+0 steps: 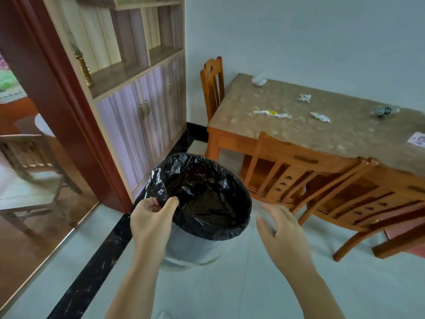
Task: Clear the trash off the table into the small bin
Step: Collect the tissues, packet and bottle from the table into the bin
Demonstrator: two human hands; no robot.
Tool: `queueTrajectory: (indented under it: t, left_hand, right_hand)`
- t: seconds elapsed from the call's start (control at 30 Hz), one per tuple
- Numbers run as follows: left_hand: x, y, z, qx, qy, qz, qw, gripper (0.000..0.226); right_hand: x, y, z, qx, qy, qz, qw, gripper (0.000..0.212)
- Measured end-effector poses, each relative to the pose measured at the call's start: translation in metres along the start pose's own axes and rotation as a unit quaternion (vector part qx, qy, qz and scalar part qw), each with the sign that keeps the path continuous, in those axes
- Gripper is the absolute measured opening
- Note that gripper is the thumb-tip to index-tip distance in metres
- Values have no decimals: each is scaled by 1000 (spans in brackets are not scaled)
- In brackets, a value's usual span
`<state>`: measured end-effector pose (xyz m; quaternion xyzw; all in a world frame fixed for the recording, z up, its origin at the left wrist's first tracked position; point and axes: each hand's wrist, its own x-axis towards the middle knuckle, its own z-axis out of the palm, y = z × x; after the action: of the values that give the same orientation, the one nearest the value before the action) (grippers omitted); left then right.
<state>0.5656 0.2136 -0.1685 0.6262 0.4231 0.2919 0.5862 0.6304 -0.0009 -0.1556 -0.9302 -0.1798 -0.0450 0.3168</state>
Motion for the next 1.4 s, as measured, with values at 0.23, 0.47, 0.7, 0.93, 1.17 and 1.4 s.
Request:
queueTrajectory:
  t: [0.23, 0.47, 0.7, 0.93, 1.17, 1.4]
  left_hand:
    - [131, 21, -9, 26, 13, 45, 999, 26]
    - [231, 33, 27, 31, 30, 35, 998, 23]
    - [338, 66, 120, 38, -16, 90, 995, 32]
    - [432, 130, 241, 26, -134, 160, 978, 32]
    - [508, 151, 352, -1, -225, 161, 961, 28]
    - [593, 171, 461, -18, -330, 145, 933, 28]
  right_hand:
    - [106, -66, 59, -16, -12, -13, 1000, 32]
    - [199, -82, 103, -34, -28, -7, 999, 30]
    - [344, -71, 142, -23, 7, -10, 1000, 27]
    - [489, -44, 133, -13, 82, 34, 996, 29]
    - [570, 5, 142, -35, 132, 153, 979, 28]
    - [647, 45, 179, -63, 168, 297, 938, 28]
